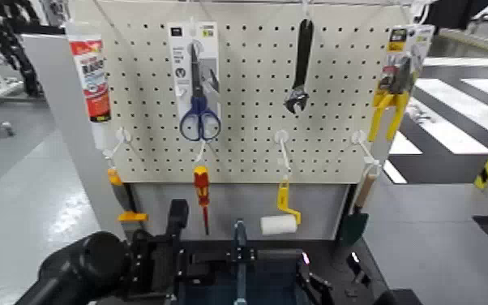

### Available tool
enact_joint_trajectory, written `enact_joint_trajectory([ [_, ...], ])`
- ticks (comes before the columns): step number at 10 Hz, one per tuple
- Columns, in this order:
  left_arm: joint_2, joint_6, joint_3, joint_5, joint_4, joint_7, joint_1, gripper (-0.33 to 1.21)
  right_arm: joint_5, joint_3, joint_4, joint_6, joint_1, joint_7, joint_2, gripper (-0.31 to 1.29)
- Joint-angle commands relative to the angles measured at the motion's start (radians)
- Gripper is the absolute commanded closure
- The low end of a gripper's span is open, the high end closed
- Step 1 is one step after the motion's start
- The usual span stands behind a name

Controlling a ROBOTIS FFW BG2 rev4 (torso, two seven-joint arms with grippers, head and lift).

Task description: Place the crate on the table.

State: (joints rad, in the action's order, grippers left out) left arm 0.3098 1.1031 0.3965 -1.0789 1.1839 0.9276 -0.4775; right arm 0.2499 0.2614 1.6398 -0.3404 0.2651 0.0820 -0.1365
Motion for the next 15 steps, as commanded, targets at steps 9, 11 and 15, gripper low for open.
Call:
enact_joint_trajectory([
  [9,-0.058,-0.220,-0.323,0.142,0.536,-0.492,0.416,0.31,-0.003,-0.014,0.023,0.015,0.017,0.004,0.002,0.14],
  [11,-0.066,-0.456,-0.317,0.240,0.585,-0.512,0.507,0.30,-0.004,-0.019,0.026,0.017,0.020,0.004,0.003,0.14],
  [15,-0.087,-0.703,-0.343,0.499,0.623,-0.529,0.651,0.31,-0.008,-0.027,0.037,0.015,0.029,0.004,0.006,0.14],
])
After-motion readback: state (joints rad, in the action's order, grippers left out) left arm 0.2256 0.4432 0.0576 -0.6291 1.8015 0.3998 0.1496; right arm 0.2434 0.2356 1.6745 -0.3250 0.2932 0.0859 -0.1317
